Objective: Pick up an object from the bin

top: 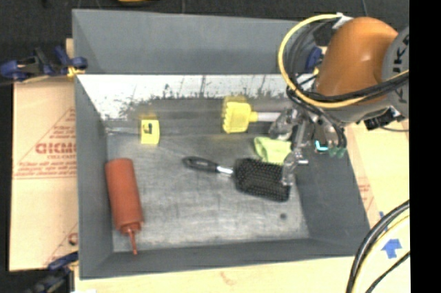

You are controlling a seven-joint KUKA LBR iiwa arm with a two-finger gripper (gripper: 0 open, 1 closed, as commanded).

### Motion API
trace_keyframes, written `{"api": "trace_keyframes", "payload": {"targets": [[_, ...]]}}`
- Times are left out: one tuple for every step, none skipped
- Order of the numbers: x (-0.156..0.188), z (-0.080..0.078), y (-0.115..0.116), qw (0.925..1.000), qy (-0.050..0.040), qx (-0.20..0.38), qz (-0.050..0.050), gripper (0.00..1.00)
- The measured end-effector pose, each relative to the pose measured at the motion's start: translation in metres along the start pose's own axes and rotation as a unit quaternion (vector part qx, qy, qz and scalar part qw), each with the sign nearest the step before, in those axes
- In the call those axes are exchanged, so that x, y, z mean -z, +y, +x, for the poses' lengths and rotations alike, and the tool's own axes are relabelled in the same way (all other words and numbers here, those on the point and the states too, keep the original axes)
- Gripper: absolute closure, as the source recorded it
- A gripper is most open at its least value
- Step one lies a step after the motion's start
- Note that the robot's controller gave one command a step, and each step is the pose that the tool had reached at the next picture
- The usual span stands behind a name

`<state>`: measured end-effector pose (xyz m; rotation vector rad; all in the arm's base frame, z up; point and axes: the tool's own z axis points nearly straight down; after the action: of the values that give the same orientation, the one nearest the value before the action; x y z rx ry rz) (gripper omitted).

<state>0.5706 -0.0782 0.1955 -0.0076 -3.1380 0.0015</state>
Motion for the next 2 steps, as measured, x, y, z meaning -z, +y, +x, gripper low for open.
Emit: {"api": "trace_keyframes", "payload": {"targets": [[0.004,-0.002,0.000,1.0000,-0.0040,0.001,0.000,0.00],[-0.047,-0.008,-0.008,1.0000,-0.0075,-0.001,0.001,0.00]]}}
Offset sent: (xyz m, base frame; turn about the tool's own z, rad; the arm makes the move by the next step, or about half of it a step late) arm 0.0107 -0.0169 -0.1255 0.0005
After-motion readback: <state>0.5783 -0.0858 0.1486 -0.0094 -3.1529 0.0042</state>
